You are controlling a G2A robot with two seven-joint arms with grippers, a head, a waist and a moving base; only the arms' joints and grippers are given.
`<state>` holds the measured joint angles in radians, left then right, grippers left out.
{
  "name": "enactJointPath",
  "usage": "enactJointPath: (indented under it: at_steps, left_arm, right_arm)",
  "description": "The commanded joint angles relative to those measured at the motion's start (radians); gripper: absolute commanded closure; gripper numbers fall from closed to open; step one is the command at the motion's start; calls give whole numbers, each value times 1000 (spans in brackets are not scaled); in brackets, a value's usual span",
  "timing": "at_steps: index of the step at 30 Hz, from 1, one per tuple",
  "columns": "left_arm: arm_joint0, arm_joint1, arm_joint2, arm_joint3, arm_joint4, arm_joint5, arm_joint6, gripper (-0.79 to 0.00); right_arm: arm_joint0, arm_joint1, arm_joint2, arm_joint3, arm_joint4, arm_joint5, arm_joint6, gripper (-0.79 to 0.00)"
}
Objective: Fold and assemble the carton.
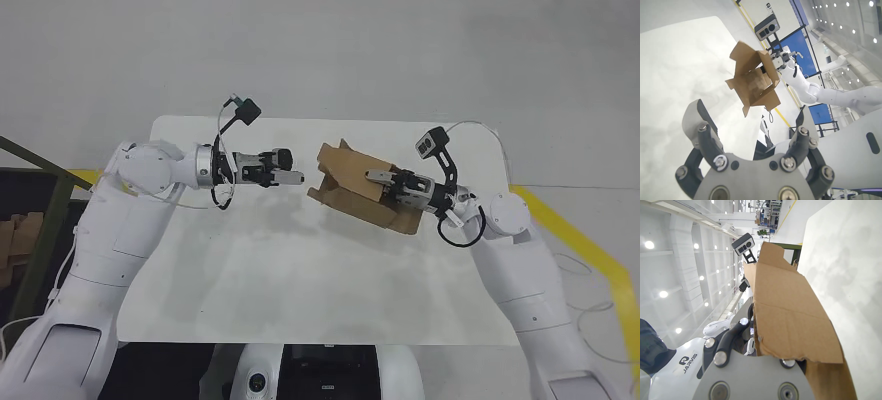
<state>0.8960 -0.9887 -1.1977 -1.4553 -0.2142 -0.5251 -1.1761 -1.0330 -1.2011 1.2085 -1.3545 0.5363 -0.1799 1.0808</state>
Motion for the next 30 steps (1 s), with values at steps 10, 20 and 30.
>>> enactJointPath:
  at_steps: [10, 20, 30]
  left_arm:
    - [2, 0, -1, 3, -7, -17, 5, -785]
    - [5, 2, 2, 5, 13, -48, 8, -785]
    - [-34, -3, 29, 145, 87, -353, 234, -785]
  right_arm:
    - [9, 3, 11, 18, 7, 14, -4, 0]
    - [9, 3, 11, 18, 7, 14, -4, 0]
    - [9, 3, 11, 18, 7, 14, -4, 0]
